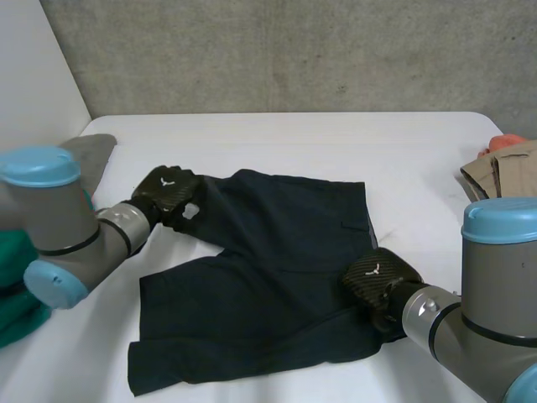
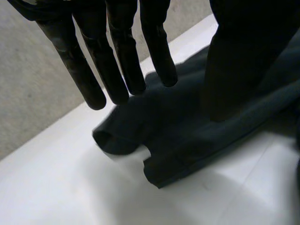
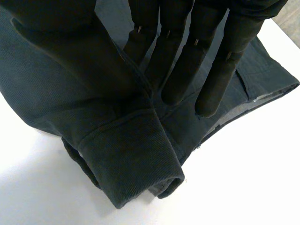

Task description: Fold the laundry.

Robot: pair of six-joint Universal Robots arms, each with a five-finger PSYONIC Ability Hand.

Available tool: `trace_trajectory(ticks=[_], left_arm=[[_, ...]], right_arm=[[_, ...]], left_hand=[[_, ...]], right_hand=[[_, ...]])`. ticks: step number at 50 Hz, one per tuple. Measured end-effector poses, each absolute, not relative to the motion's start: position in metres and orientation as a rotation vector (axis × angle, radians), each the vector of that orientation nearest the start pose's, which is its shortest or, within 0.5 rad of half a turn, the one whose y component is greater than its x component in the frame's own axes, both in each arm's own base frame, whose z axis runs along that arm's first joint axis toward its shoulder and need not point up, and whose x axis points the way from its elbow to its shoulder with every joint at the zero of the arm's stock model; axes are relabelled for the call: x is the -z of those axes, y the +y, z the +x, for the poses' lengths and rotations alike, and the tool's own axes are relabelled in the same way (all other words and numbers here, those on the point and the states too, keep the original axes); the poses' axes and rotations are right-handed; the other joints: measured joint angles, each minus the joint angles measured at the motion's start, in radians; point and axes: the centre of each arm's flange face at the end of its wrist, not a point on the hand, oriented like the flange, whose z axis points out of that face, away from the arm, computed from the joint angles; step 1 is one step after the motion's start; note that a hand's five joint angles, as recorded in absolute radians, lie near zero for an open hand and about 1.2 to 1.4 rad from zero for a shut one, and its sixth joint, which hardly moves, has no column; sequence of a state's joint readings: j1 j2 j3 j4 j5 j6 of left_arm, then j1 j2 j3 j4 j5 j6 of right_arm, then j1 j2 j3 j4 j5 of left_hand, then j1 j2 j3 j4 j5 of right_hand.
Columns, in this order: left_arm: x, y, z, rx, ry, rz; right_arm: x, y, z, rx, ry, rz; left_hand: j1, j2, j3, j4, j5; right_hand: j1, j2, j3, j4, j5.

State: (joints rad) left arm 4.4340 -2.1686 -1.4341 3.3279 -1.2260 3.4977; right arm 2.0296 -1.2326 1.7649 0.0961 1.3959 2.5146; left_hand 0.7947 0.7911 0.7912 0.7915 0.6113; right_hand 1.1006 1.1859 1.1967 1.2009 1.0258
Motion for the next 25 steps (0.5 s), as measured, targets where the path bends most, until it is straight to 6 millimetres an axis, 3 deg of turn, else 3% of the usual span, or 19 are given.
trace_trajectory(ticks=[10, 25], left_arm=[[-0.119, -0.353, -0.266, 1.921, 2.397, 1.188], [-0.114, -0.347, -0.271, 1.868, 2.373, 1.241]], right_arm=[[-0.147, -0.199, 0.258, 1.412, 2.280, -1.489], [-0.140, -0.207, 0.256, 1.405, 2.302, -1.477]], left_hand=[[-0.043, -0.030, -0.033, -0.037, -0.028], [-0.004, -0.003, -0.002, -0.003, 0.002]], right_hand=[[0.000, 0.000, 0.000, 0.000, 0.000], [0.000, 0.000, 0.000, 0.000, 0.000]])
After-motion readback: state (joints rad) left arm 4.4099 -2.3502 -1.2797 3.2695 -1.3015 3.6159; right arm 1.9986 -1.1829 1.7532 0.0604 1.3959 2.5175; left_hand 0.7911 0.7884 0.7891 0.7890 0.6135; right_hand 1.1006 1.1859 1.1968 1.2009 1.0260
